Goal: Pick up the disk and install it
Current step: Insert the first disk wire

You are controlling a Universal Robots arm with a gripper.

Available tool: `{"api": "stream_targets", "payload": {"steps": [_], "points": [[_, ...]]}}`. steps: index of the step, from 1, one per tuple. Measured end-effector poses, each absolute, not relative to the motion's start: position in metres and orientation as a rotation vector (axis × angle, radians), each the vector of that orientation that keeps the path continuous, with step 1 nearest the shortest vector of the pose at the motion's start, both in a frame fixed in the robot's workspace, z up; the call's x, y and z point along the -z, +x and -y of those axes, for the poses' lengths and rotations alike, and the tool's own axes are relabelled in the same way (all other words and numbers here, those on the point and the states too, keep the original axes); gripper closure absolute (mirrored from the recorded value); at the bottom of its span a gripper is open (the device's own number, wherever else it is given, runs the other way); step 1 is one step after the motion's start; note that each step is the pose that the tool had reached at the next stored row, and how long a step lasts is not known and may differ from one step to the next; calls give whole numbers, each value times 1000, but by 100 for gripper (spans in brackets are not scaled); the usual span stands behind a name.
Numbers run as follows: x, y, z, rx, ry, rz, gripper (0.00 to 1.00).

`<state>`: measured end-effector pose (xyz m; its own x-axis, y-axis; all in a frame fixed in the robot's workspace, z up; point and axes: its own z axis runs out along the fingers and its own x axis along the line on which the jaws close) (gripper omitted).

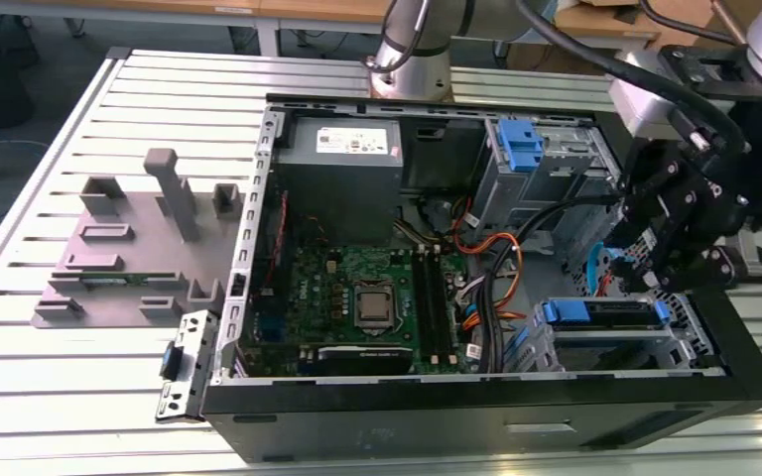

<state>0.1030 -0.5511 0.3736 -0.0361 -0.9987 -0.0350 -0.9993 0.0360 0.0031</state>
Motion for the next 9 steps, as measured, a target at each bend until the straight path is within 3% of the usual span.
{"api": "stream_targets", "payload": {"steps": [9], "points": [[-374,107,551,-41,-2165,-2245,52]]}}
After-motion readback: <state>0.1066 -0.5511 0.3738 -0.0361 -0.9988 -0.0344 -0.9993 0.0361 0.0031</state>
